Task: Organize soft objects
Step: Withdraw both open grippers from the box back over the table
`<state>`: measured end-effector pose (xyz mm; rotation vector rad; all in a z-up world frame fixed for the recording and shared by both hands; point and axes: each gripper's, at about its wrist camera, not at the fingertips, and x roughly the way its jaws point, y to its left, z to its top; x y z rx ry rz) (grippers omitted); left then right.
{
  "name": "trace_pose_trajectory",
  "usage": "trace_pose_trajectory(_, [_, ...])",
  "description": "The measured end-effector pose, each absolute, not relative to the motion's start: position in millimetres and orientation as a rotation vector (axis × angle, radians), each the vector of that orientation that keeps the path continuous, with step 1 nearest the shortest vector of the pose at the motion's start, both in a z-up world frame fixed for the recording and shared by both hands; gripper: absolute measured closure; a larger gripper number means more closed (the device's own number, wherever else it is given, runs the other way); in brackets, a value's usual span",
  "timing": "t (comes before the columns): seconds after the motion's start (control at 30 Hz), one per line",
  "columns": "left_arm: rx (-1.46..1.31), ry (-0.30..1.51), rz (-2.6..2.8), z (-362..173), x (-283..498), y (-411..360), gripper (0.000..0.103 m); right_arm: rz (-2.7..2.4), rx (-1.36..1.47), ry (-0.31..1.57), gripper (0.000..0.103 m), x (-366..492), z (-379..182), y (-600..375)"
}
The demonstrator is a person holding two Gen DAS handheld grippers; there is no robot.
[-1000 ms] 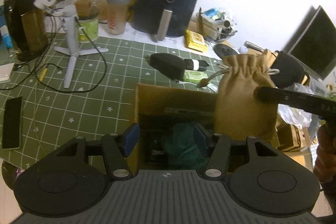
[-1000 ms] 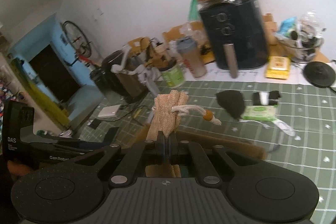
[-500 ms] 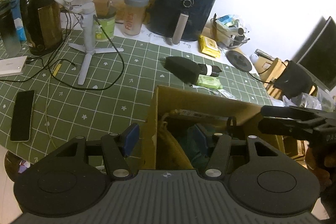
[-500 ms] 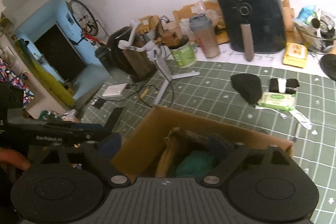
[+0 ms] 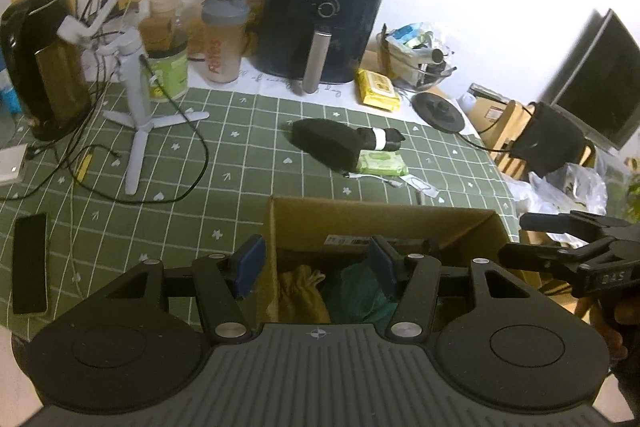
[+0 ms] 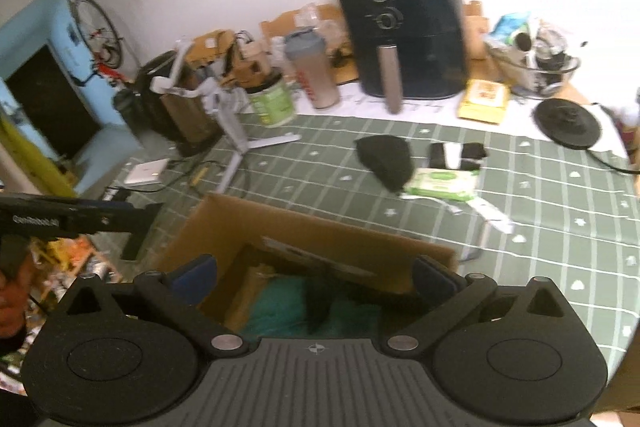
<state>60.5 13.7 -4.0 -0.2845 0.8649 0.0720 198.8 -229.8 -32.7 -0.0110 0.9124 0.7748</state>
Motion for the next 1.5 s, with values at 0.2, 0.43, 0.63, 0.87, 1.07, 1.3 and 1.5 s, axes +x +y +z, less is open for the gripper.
trace_pose_trajectory(0.2, [-0.242,0.875,0.044,-5.6,74.6,12.5,0.047,0.689,0.017,0.939,0.0,207.6,-39.2,-242.4])
trace_pose_trajectory(0.43, [-0.19,0.836,0.033,-5.4,88.9,11.0,0.032,0.575,-0.023,0.924,0.0,213.8,-43.7,-251.9])
trace_pose_trajectory(0.63, [-0.152,0.809,0.022,-5.1,99.2,9.9,0.024,0.473,0.072,0.902,0.0,227.4,-49.2,-271.2])
trace_pose_trajectory(0.87, [-0.107,0.8,0.022,-8.9,110.2,10.5,0.022,0.423,0.029,0.912,0.0,254.6,-60.5,-274.5])
trace_pose_trajectory(1.07, [-0.096,0.781,0.014,-6.3,117.7,14.4,0.022,0.395,-0.04,0.941,0.0,288.9,-75.8,-272.9])
trace_pose_trajectory(1.3, [-0.089,0.773,0.005,0.3,130.0,19.9,0.022,0.414,-0.067,0.997,0.0,322.8,-95.2,-265.7])
trace_pose_trajectory(1.5, [-0.038,0.758,-0.028,1.8,134.6,16.9,0.022,0.422,-0.122,1.021,0.0,337.4,-112.4,-255.0])
